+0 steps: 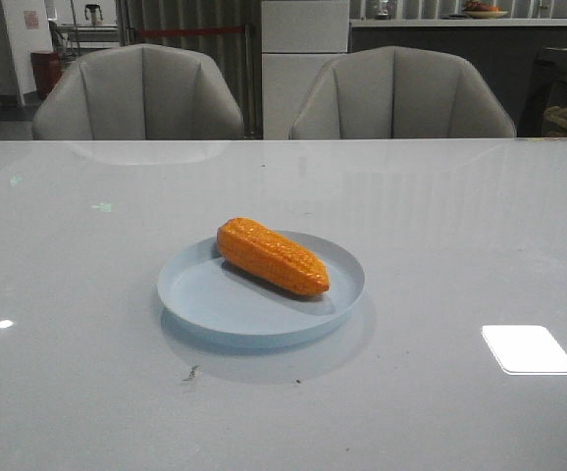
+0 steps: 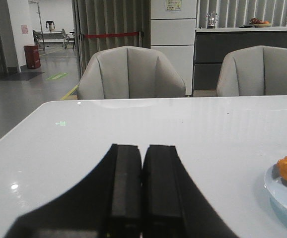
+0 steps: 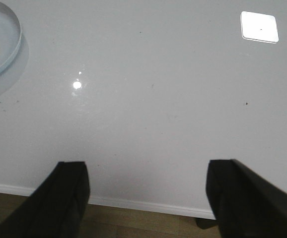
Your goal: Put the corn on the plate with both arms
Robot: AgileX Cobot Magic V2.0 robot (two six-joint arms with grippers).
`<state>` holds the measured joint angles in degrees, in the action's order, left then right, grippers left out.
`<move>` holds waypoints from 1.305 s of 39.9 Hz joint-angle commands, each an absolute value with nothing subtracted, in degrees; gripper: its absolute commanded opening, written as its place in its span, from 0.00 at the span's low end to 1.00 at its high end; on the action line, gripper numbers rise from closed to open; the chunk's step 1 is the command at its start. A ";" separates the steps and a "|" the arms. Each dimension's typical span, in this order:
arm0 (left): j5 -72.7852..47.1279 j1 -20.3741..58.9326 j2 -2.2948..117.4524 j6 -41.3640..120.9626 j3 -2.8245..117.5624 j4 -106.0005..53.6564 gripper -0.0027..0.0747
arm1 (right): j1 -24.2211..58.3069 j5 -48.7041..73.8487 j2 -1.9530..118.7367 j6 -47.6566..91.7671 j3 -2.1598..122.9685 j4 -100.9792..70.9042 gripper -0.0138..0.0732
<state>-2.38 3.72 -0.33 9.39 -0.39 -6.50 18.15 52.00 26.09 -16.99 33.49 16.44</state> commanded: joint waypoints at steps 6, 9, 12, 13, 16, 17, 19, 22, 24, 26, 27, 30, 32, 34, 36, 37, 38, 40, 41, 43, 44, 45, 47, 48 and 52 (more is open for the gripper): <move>2.72 3.82 -1.18 8.66 -2.46 -6.78 0.15 | 17.84 49.23 26.44 -17.11 34.98 18.47 0.84; 2.72 3.82 -1.18 8.66 -2.46 -6.78 0.15 | 17.84 50.49 26.44 -17.11 34.98 18.60 0.84; 2.72 3.82 -1.18 8.66 -2.46 -6.78 0.15 | 17.84 50.76 25.63 -17.11 34.98 18.48 0.82; 2.72 3.82 -1.18 8.66 -2.46 -6.78 0.15 | 17.77 50.76 25.19 -17.11 34.98 18.55 0.80; 2.72 3.82 -1.18 8.66 -2.46 -6.78 0.15 | 16.45 50.04 22.15 -17.11 34.98 18.38 0.63; 2.72 3.82 -1.18 8.66 -2.46 -6.78 0.15 | 15.79 49.64 21.27 -17.11 34.98 18.01 0.56; 2.72 3.82 -1.18 8.66 -2.46 -6.78 0.15 | 13.77 48.55 19.38 -17.11 34.98 16.87 0.45; 2.72 3.82 -1.18 8.66 -2.46 -6.78 0.15 | 11.29 46.83 17.70 -17.11 34.98 15.27 0.33; 2.72 3.82 -1.18 8.66 -2.46 -6.78 0.15 | 9.89 45.38 16.84 -17.11 34.98 14.67 0.25; 2.72 3.82 -1.18 8.66 -2.46 -6.78 0.15 | 8.88 43.66 16.15 -17.11 34.98 14.24 0.22; 2.72 3.82 -1.18 8.66 -2.46 -6.78 0.15 | 8.24 42.85 15.66 -17.11 34.98 14.23 0.23; 2.72 3.82 -1.18 8.66 -2.46 -6.78 0.15 | 6.63 39.48 14.29 -17.11 34.84 14.29 0.22; 2.72 3.82 -1.18 8.66 -2.46 -6.78 0.15 | 5.56 36.64 13.10 -17.11 34.36 14.29 0.22; 2.72 3.82 -1.18 8.66 -2.46 -6.78 0.15 | 4.65 33.12 11.84 -17.06 33.42 14.43 0.22; 2.72 3.82 -1.18 8.66 -2.46 -6.78 0.15 | 3.84 28.67 10.40 -17.06 31.86 14.72 0.22; 2.72 3.82 -1.18 8.66 -2.46 -6.78 0.15 | 3.47 26.44 9.54 -17.01 30.68 14.72 0.22; 2.72 3.82 -1.18 8.66 -2.46 -6.78 0.15 | 3.19 23.27 8.89 -17.01 29.62 14.87 0.22; 2.72 3.82 -1.18 8.66 -2.46 -6.78 0.15 | 2.65 17.40 7.33 -17.01 26.86 15.17 0.22; 2.72 3.82 -1.18 8.66 -2.46 -6.78 0.15 | 2.33 13.88 6.41 -17.01 25.07 15.25 0.22; 2.72 3.82 -1.18 8.66 -2.46 -6.78 0.15 | 1.75 6.55 4.51 -17.01 21.25 15.25 0.22; 2.72 3.82 -1.18 8.66 -2.46 -6.78 0.15 | 1.52 3.83 3.78 -17.01 19.76 15.25 0.22; 2.72 3.82 -1.18 8.66 -2.46 -6.78 0.15 | 1.40 0.30 2.82 -17.01 17.77 15.25 0.22; 2.72 3.82 -1.18 8.66 -2.46 -6.78 0.15 | 1.31 -6.07 1.03 -17.01 13.95 15.25 0.22; 2.72 3.82 -1.18 8.66 -2.46 -6.78 0.15 | 1.31 -8.91 0.34 -17.01 12.17 15.25 0.22; 2.72 3.82 -1.18 8.66 -2.46 -6.78 0.15 | 1.31 -19.19 -0.28 -17.01 5.73 15.25 0.22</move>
